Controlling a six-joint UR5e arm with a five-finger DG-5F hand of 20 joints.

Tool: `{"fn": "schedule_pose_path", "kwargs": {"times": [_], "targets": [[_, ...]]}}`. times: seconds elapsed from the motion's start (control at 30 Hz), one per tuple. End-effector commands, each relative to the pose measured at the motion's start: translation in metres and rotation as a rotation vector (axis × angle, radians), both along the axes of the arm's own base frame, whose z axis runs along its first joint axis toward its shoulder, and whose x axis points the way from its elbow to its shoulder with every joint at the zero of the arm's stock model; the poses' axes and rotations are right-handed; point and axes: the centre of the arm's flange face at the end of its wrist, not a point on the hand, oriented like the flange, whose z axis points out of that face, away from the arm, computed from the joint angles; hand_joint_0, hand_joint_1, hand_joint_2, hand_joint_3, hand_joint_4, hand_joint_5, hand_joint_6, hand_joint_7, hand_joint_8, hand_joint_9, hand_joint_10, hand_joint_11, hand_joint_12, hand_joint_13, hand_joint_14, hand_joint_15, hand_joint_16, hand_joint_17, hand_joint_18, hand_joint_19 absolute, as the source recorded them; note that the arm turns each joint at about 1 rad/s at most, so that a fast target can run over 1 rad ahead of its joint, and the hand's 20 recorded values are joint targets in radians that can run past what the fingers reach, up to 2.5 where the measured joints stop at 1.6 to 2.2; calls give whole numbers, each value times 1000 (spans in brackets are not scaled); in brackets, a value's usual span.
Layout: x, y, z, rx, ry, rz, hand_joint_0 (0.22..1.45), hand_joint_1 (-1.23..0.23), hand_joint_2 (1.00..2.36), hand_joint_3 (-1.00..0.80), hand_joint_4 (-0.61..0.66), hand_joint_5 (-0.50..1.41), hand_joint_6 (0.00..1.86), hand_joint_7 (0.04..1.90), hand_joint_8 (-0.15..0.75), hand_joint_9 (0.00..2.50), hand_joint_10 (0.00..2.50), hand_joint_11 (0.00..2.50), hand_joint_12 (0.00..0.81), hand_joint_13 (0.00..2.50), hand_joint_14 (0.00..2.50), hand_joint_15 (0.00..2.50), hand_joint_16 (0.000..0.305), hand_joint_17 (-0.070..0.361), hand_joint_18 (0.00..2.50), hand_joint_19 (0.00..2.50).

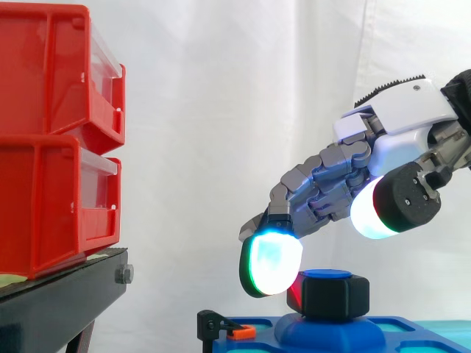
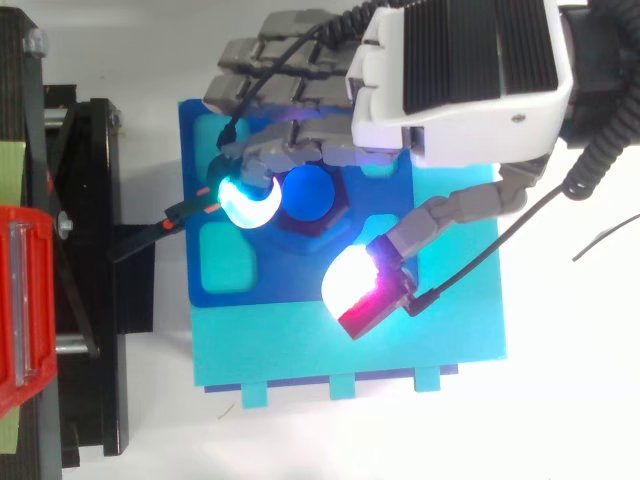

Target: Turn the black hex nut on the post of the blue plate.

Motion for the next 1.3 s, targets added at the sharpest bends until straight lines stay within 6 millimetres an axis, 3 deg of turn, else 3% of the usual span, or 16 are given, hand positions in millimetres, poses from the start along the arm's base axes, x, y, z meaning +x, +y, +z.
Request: {"fn": "schedule_pose_path", "kwargs": {"times": [0.0, 0.23, 0.33, 0.63, 1.0, 1.27], "targets": [[-1, -4, 0, -9, -1, 8, 451, -568, 1000, -500, 171, -259, 502, 838, 228, 105, 0, 0, 381, 96, 1, 12, 61, 138, 0, 93], [-3, -13, 0, -22, -2, 9, 450, -524, 1000, -500, 172, -260, 502, 839, 230, 107, 0, 0, 382, 98, 0, 13, 61, 138, 0, 93], [-11, -37, -1, -44, 8, 25, 452, -511, 1000, -500, 170, -260, 502, 836, 229, 107, 0, 0, 383, 97, 0, 20, 61, 138, 0, 93], [-15, -59, 4, -41, -6, 31, 452, -492, 1000, -500, 172, -257, 502, 833, 233, 107, 0, 0, 382, 96, 0, 17, 61, 138, 0, 101], [-9, -53, 25, -45, -32, 39, 447, -464, 1000, -500, 177, -255, 502, 834, 236, 103, 0, 0, 387, 94, 0, 16, 62, 140, 0, 112], [-1, -34, 20, -49, -60, 36, 443, -425, 1000, -500, 178, -252, 502, 828, 238, 102, 0, 0, 390, 88, 0, 18, 62, 140, 0, 111]]}}
